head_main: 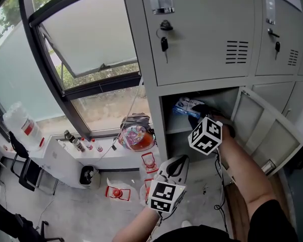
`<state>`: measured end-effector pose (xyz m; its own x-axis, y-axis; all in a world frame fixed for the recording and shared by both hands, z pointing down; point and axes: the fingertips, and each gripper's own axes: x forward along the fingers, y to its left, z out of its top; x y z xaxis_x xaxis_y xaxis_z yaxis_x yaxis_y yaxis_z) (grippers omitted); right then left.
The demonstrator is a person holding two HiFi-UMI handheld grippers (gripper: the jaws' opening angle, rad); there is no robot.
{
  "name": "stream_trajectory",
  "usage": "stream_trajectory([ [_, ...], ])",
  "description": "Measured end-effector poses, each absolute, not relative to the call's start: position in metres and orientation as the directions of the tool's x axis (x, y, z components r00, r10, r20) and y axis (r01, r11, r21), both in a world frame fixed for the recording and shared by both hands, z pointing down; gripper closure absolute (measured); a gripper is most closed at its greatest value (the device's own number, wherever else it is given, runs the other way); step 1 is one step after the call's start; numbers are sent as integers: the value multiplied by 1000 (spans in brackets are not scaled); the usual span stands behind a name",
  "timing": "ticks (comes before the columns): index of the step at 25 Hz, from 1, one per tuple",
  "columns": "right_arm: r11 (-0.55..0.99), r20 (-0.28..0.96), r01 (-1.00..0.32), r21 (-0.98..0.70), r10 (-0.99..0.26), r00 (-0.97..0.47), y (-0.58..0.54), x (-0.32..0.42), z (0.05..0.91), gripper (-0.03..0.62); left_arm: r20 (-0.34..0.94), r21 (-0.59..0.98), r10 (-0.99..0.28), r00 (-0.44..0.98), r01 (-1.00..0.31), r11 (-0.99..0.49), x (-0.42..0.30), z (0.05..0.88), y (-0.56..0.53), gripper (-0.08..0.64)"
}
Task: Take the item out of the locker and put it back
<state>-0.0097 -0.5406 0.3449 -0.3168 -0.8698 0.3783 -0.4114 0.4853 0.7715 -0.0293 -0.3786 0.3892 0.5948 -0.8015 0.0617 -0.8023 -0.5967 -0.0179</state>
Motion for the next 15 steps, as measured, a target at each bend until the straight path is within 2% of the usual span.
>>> stream_trajectory([
  [15, 482, 396, -389, 785, -873, -284, -552, -6, 360, 396, 80, -6, -797, 599, -799, -601, -34, 398, -383, 543],
])
